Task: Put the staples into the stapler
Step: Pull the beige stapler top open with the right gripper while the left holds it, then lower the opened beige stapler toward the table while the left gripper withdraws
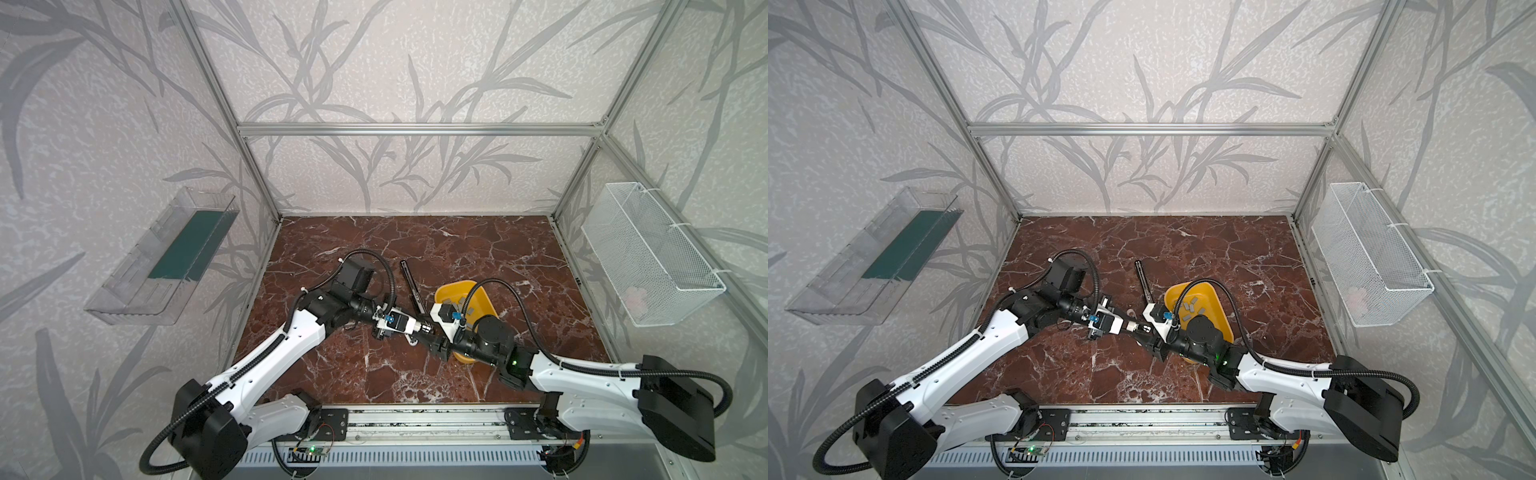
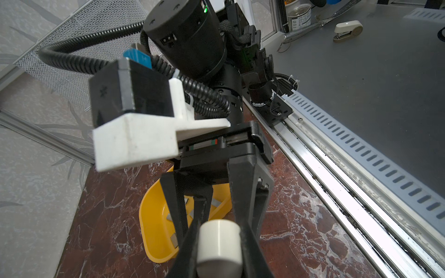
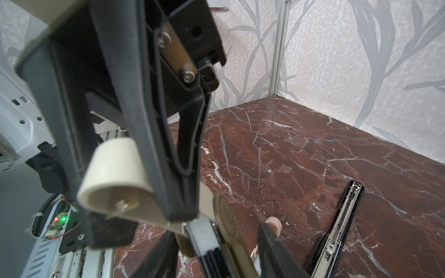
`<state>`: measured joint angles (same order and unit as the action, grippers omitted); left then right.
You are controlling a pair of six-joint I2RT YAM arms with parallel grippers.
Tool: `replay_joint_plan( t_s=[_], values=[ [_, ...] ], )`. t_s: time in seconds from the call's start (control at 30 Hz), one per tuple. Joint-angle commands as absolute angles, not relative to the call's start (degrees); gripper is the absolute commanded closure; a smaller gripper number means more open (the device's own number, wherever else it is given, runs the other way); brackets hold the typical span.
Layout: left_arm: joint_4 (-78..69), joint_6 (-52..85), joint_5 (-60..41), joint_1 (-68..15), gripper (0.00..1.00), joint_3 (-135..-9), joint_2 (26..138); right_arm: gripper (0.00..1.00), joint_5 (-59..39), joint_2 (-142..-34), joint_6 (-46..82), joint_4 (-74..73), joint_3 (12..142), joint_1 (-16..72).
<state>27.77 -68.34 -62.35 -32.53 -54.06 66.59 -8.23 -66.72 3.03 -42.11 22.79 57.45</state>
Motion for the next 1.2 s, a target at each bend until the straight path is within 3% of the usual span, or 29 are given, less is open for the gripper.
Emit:
replay_joint_plan(
  t_s=[0.0,0.57,0.83,1.03,1.07,1.17],
  values=[
    [28.8,-67.8,-65.2,-32.8,1.0,-56.0,66.9,0.49,-9.1,-67.0,2.4,-43.1,24.8,57.8],
    [27.9,-67.5,-66.1,-33.5,1.0,-55.8,68.4,0.49,-10.9,-69.5,3.0,-43.1,25.8,57.8],
    [27.6,-67.6,-64.9,-33.5,1.0,-55.5,67.8,0.69,-10.9,-69.2,3.0,-43.1,25.8,57.8],
    [24.9,-66.0,-63.5,-33.5,1.0,-54.5,67.1,0.77,-10.7,-69.6,3.3,-43.1,25.8,57.8],
    [23.5,-65.3,-62.9,-33.4,0.94,-54.1,66.7,0.78,-10.6,-69.7,3.5,-43.1,25.9,57.8],
    [16.4,-59.6,-60.2,-33.4,0.65,-51.4,65.0,0.84,-9.8,-70.0,4.5,-43.1,26.3,57.9]
  ],
)
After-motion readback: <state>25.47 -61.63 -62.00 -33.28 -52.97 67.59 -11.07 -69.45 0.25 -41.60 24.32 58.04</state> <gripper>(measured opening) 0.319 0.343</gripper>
